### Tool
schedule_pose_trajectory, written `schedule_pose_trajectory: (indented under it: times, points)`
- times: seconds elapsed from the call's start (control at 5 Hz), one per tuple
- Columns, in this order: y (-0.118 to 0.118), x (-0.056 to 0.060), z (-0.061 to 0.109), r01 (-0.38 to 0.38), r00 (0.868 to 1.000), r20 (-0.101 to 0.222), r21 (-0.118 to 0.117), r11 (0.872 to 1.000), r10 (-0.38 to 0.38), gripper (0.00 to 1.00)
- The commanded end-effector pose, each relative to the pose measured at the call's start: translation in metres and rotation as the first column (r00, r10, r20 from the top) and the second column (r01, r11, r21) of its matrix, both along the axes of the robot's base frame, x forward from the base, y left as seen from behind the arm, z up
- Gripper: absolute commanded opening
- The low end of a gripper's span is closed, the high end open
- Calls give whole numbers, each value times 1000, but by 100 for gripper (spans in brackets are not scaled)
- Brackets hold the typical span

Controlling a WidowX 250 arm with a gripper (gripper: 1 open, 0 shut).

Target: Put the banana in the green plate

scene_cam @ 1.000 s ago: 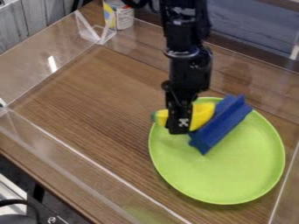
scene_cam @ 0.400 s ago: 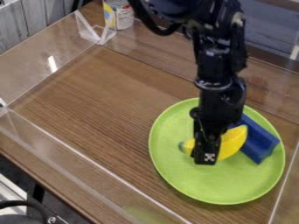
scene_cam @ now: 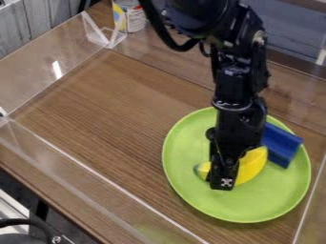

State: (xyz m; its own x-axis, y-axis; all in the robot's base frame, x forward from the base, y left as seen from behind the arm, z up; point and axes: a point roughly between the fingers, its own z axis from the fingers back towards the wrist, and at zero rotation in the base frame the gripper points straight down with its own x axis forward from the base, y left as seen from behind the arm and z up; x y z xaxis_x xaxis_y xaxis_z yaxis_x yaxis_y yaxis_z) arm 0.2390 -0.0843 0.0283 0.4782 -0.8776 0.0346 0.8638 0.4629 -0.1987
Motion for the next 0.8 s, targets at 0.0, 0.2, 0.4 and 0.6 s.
schedule_pose_trajectory:
  times: [0.0, 0.2, 0.4, 0.6]
  points:
    - [0, 2, 2, 4, 1000, 21, -5, 1000, -4, 0]
    - [1, 1, 0, 2, 1000, 20, -5, 1000, -1, 0]
    - [2, 0, -2, -1, 1000, 20, -4, 1000, 1, 0]
    - [3, -1, -3, -3, 1000, 19, -4, 1000, 3, 0]
